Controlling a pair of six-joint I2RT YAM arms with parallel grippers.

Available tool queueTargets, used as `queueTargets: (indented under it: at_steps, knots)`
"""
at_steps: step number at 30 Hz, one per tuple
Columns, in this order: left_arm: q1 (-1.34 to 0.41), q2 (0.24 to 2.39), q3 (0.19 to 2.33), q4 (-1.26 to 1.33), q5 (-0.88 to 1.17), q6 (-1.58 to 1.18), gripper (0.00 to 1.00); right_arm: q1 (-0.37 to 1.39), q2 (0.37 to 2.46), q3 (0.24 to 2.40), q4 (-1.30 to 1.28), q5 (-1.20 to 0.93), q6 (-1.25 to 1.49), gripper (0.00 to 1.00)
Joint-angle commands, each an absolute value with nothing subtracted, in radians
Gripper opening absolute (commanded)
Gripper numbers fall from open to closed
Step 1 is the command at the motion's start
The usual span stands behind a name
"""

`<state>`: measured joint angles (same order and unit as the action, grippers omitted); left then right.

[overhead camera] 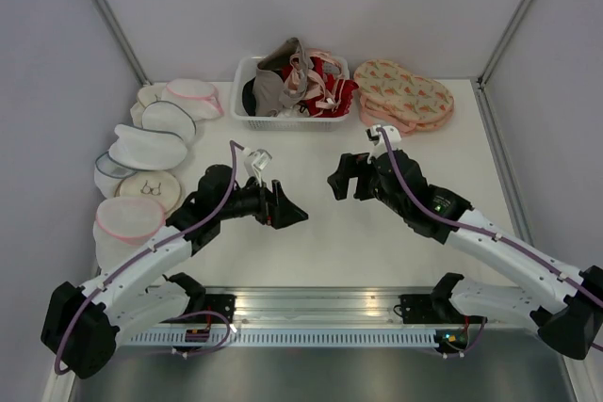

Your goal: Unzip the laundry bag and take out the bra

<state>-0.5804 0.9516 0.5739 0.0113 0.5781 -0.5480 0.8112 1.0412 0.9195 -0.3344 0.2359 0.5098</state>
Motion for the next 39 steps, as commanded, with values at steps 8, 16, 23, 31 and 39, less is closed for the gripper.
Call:
queueTargets:
  at_steps: [8,16,23,31,39]
  knots:
    - [-0.588,0.950,0.509,0.075,0.581,-0.565,1.00,0.770,1.179,1.136,-0.428,0.662,0.428,0.98]
    - [-0.589,0.901,0.443,0.083,0.563,-0.581,1.00,0.272,1.452,1.262,-0.359,0.457,0.410,0.98]
    - [-0.588,0.877,0.391,0.090,0.548,-0.595,1.00,0.143,1.795,1.537,-0.397,0.388,0.408,0.98]
    - [-0.588,0.804,0.321,0.095,0.523,-0.621,1.00,-0.044,1.867,1.361,-0.186,0.218,0.730,0.98]
    - [-0.588,0.782,0.316,0.074,0.505,-0.629,1.00,-0.113,1.959,1.246,0.056,0.034,0.842,0.96]
